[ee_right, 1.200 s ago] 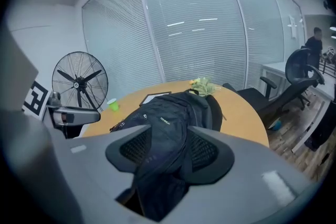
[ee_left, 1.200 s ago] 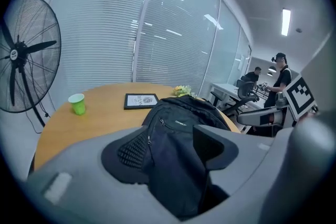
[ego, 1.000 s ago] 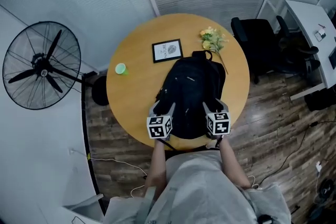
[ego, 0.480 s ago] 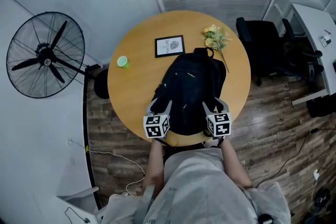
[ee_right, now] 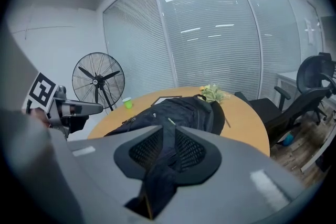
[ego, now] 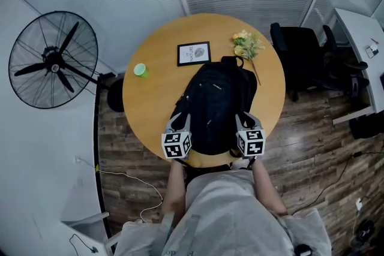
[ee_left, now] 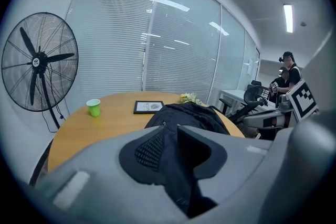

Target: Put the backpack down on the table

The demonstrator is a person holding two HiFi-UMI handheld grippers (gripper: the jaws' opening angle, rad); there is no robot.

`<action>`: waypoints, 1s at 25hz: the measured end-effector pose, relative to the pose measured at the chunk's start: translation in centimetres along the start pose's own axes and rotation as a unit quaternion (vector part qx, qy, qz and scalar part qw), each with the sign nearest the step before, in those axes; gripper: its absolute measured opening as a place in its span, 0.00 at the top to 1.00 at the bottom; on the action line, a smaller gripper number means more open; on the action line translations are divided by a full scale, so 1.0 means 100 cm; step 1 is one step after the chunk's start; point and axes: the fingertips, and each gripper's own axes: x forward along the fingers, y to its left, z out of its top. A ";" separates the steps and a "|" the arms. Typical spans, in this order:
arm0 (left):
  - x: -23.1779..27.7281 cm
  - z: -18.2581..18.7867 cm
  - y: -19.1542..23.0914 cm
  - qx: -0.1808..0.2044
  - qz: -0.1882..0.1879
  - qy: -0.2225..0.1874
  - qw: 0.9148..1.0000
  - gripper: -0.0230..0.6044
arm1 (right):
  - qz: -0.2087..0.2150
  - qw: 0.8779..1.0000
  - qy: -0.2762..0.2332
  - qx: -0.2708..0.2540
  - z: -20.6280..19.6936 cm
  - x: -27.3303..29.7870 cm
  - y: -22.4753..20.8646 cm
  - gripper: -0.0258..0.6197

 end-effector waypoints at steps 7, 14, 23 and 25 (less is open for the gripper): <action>-0.008 0.002 0.004 -0.006 0.003 -0.013 1.000 0.95 | 0.003 1.000 -0.003 -0.002 -0.001 0.000 0.005 0.95; -0.009 -0.008 0.004 -0.002 0.011 0.001 1.000 0.95 | 0.003 1.000 0.003 0.001 -0.006 -0.002 0.004 0.96; -0.013 -0.023 0.008 0.000 0.023 0.020 1.000 0.95 | 0.007 1.000 0.008 0.000 -0.013 -0.003 0.009 0.96; -0.014 -0.023 0.009 -0.004 0.025 0.021 0.999 0.95 | 0.007 1.000 0.013 -0.002 -0.015 -0.003 0.010 0.96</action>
